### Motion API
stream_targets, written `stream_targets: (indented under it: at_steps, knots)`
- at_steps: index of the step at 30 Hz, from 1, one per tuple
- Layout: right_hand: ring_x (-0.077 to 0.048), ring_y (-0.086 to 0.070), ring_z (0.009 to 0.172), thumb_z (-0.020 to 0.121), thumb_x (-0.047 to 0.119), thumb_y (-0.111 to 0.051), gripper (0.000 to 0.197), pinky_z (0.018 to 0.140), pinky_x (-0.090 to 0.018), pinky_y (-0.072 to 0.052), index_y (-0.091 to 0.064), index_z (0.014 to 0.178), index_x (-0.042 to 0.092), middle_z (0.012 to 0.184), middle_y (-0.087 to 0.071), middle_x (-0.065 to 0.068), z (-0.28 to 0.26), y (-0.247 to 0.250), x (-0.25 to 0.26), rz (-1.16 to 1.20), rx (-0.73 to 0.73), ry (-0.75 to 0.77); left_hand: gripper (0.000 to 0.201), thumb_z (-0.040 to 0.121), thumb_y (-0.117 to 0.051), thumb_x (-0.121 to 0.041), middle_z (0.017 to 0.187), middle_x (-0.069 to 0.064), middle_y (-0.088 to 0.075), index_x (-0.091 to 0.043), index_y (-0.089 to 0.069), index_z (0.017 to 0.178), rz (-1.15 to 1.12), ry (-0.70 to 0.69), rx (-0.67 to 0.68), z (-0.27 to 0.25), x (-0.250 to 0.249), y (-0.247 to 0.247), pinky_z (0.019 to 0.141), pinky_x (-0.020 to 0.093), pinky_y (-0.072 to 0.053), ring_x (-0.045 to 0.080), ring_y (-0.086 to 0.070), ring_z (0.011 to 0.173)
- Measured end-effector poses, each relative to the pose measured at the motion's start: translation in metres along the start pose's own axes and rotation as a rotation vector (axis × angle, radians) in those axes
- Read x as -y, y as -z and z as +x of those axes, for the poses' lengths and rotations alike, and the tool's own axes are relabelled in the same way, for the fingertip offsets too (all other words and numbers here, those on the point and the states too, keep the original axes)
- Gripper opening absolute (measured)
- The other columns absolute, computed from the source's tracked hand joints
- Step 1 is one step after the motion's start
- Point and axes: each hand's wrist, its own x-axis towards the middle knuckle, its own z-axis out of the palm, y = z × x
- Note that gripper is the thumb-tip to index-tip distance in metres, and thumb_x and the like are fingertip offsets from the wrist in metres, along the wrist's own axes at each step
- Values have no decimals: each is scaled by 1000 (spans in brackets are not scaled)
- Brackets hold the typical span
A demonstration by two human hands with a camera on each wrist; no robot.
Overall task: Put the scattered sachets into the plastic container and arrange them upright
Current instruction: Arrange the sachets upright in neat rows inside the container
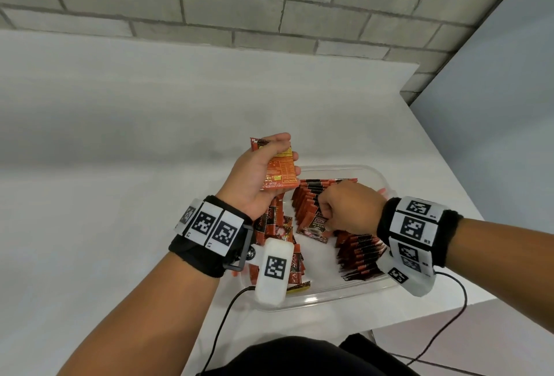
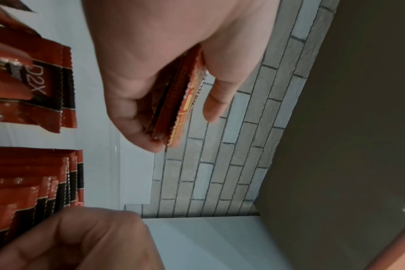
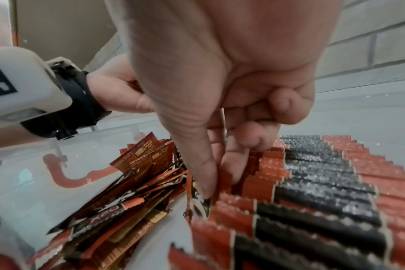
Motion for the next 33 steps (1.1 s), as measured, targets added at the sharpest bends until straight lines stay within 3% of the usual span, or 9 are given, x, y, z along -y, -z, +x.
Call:
stream_targets:
  at_steps: [3, 9, 23, 28, 33]
  knots:
    - [-19, -57, 74, 78, 19, -71, 30, 55, -25, -40, -45, 64, 24, 73, -56, 4, 1, -2, 1, -56, 21, 4, 16, 92, -57, -15, 77, 4, -67, -18, -65, 106, -5, 6, 9, 1, 0, 2, 61, 31, -53, 18, -64, 63]
    - [-25, -59, 72, 80, 11, -61, 4, 48, -25, -34, -61, 80, 7, 80, -64, -8, 1, 0, 6, -191, -23, 39, 17, 92, -57, -16, 76, 4, -67, -18, -64, 107, -6, 13, 10, 3, 0, 2, 61, 31, -52, 18, -64, 63]
    - [-17, -39, 55, 85, 6, -47, 10, 45, -24, -26, -44, 79, 12, 60, -33, 3, -3, 0, 12, -359, -57, 126, 20, 92, -56, -16, 77, 4, -66, -16, -63, 111, -14, 11, 18, 4, 0, 3, 61, 30, -51, 19, -63, 64]
    - [-19, -41, 58, 87, 5, -47, 9, 43, -23, -22, -44, 81, 12, 60, -33, 3, -3, -1, 12, -407, -54, 128, 19, 93, -56, -17, 78, 4, -66, -17, -63, 111, -10, 7, 18, 4, 0, 3, 61, 30, -51, 19, -63, 64]
    - [-20, -46, 63, 87, 13, -52, 12, 44, -23, -25, -41, 81, 15, 73, -47, 0, -2, -1, 6, -373, -78, 124, 18, 93, -56, -17, 76, 3, -66, -17, -63, 109, -10, 12, 18, 4, 0, 3, 59, 29, -52, 18, -63, 63]
